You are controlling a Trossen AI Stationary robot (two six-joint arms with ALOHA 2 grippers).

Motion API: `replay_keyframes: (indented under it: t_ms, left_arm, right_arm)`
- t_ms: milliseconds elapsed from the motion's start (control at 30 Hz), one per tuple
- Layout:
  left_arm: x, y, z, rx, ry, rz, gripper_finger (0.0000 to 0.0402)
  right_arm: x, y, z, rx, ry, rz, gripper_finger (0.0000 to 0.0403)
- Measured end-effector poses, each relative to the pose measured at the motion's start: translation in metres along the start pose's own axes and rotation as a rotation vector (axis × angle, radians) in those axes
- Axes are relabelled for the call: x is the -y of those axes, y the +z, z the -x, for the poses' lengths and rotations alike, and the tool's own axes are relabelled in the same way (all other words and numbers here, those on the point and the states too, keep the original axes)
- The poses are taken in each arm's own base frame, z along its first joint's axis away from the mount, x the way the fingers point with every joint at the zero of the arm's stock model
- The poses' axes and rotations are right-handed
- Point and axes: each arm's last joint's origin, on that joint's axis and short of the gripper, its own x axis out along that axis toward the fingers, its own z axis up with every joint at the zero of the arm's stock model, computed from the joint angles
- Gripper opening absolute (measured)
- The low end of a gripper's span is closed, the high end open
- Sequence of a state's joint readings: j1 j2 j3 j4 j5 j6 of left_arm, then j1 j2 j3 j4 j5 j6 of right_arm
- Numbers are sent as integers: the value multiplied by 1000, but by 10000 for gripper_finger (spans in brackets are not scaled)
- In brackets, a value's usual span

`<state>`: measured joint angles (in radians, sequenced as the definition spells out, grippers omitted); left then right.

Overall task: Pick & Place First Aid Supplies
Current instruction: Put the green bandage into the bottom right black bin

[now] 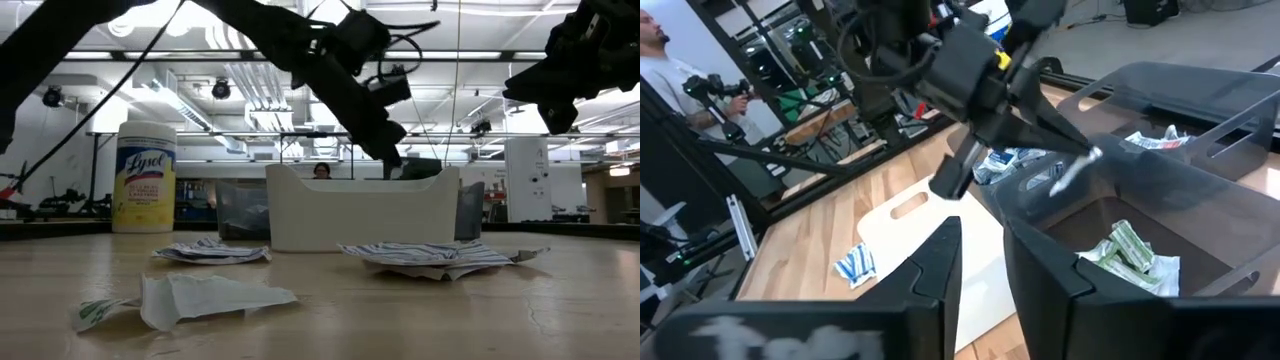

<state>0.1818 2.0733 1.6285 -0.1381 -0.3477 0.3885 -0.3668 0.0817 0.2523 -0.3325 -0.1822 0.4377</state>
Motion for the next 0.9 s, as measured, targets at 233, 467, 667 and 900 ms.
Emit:
replay_keyframes:
  t_ms: [233,467,667,900]
  left_arm:
    - [-3,2,-16,-96,-81,6,0]
    - [-14,-6,-26,-143,-137,69,0]
    - [-20,-11,-29,-147,-158,110,0]
    - [-21,-14,-30,-154,-170,127,0]
  right_arm:
    - [0,0,0,0,0,0,86]
    - [0,0,0,-1,0,0,87]
    - [0,0,0,0,1,-4,75]
    - [0,0,0,0,1,-6,68]
